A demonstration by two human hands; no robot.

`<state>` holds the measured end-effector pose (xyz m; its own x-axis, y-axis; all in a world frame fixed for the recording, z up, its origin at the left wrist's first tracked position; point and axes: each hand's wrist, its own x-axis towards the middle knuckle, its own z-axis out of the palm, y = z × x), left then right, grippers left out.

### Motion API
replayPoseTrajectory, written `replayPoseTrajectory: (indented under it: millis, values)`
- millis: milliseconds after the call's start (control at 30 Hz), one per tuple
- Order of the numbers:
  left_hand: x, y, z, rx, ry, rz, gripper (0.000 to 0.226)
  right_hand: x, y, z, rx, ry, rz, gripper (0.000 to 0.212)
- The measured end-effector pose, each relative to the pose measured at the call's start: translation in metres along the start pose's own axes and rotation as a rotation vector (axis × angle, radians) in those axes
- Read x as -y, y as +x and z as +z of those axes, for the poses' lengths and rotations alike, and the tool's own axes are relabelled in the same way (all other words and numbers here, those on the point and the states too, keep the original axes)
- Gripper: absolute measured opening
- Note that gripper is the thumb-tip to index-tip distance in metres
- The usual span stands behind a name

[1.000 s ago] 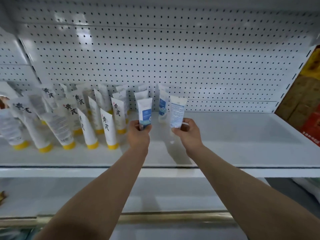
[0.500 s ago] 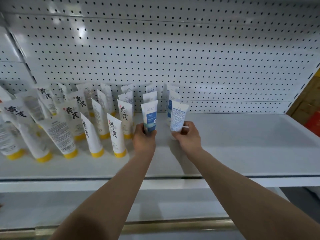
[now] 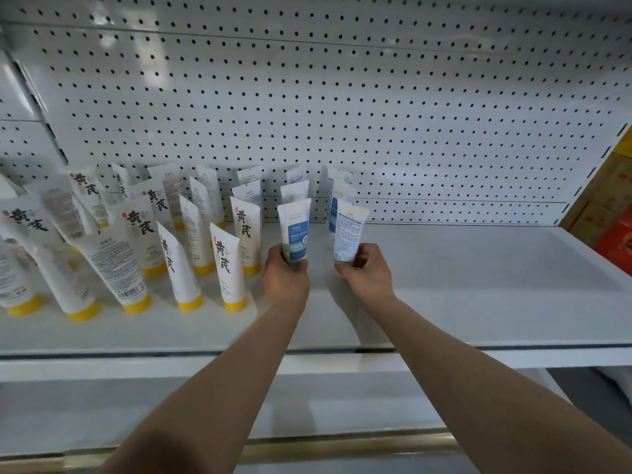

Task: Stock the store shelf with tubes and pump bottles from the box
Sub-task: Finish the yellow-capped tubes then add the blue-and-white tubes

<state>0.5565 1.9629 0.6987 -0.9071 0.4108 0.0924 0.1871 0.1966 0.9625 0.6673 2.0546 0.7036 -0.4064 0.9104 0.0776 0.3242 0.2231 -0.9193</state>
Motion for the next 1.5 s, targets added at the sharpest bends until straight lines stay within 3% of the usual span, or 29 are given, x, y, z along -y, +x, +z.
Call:
replayPoseTrajectory:
  millis: [133,200,300,433,533,733,933,1267,1400,1500]
  values:
    - [-0.004,-0.006,-0.003,0.004,0.001,-0.043,0.051,0.002,-0.005,-0.008,0.036,0.080,0.032,0.069]
    - [-0.007,-0.014,-0.001,-0.010,0.043,-0.063,0.069,0.003,-0.011,-0.020,0.040,0.110,0.033,0.074]
    - [-0.016,-0.044,0.005,-0.072,0.049,-0.091,0.091,-0.001,-0.022,-0.046,0.012,0.150,0.035,0.066]
    - [-0.033,-0.098,0.024,-0.181,0.022,0.039,0.090,-0.008,-0.041,-0.095,-0.095,0.217,0.032,0.052]
    - [-0.053,-0.141,0.048,-0.154,-0.039,0.134,0.083,-0.015,-0.059,-0.138,-0.182,0.241,0.016,0.043]
    - [-0.087,-0.238,0.112,0.118,-0.145,0.141,0.067,-0.052,-0.106,-0.233,-0.314,0.239,0.007,0.036]
    - [-0.067,-0.341,0.182,0.361,-0.090,0.066,0.053,-0.136,-0.158,-0.334,-0.388,0.117,0.181,0.038]
    - [0.051,-0.463,0.260,0.784,0.328,-0.161,0.049,-0.317,-0.263,-0.395,-0.471,0.003,0.742,0.031]
    - [0.103,-0.486,0.277,1.013,0.468,-0.185,0.042,-0.378,-0.290,-0.388,-0.396,-0.008,1.020,0.031]
    - [0.161,-0.501,0.295,1.040,0.553,-0.359,0.047,-0.422,-0.302,-0.372,-0.278,-0.017,1.162,0.026]
